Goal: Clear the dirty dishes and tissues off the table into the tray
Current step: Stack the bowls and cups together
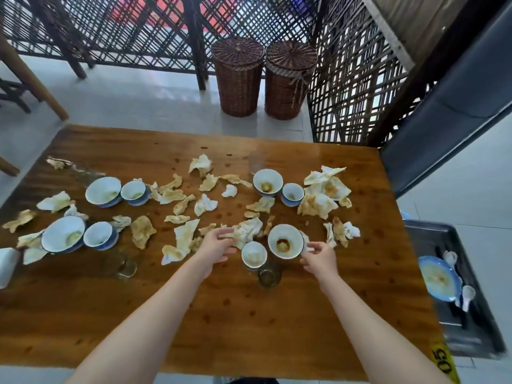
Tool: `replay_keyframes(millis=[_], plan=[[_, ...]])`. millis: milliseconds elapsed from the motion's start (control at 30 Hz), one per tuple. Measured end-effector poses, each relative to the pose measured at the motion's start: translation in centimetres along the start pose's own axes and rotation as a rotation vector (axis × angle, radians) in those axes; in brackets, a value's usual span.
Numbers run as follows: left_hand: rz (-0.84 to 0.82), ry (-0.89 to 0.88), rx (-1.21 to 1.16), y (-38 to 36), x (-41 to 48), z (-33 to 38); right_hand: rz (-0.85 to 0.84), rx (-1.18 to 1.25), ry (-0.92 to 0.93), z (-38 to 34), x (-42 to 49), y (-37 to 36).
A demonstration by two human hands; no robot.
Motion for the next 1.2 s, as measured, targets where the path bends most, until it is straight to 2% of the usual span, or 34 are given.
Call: replay_keyframes(millis=[200,600,1067,1200], plan=[[0.036,-0.011,0.005,-0.4,0.6,0.5,-0.146,-0.095,-0.042,0.8,1.4,-2.7],[0.014,-0.028,-0.026,-3.1,1.8,1.1,-0.277,0.071,-0.116,0.9,2.2,-4.0],[-0.206,-0.101,0.416,-8.8,5.0,1.7,-0.298,0.162,-0.046,0.5,1.2,-3.7],[-0.246,-0.105,0.475,-9.5,5.5,1.5,-0.292,0.196,-0.029,0.2,1.0,-3.8]])
Point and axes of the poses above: each hand's wrist, its own x-axis towards the middle knuckle, its own y-axis out of the back of the hand, z = x × y, the point moved 10 cm from there along x, towards the middle knuckle, and after that the axes turned 10 degrees about -x, right-handed, at the moved point
